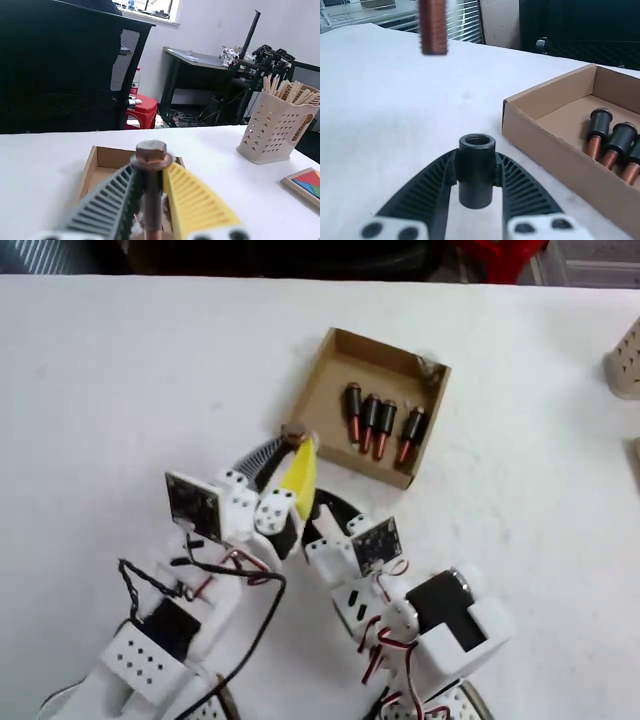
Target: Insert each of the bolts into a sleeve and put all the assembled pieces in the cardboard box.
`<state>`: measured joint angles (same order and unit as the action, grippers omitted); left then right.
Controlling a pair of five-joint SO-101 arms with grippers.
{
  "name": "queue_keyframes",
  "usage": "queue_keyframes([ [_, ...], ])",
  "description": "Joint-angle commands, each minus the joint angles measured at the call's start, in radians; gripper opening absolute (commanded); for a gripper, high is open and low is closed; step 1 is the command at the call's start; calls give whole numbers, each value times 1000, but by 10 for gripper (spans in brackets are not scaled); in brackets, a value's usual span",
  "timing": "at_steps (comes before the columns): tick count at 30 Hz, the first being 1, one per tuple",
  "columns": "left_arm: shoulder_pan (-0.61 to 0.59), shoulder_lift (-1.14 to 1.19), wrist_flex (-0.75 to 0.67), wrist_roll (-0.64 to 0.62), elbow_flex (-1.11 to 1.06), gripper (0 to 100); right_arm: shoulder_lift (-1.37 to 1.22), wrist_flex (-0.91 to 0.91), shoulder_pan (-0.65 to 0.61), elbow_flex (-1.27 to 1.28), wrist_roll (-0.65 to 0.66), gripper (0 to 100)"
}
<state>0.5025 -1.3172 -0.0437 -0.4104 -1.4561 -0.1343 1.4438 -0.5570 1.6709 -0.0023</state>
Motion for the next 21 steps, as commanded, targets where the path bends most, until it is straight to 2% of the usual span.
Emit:
queue_keyframes([
  [1, 22, -48, 95, 0, 21, 24, 4, 18, -7, -3, 0, 16],
  [9, 25, -160, 130, -2, 2, 24, 4, 21, -8, -3, 0, 16],
  [15, 102, -170, 124, 5, -71, 24, 4, 22, -35, -3, 0, 16],
  [21, -24, -168, 12, 0, -75, 24, 12, 24, -38, -3, 0, 16],
])
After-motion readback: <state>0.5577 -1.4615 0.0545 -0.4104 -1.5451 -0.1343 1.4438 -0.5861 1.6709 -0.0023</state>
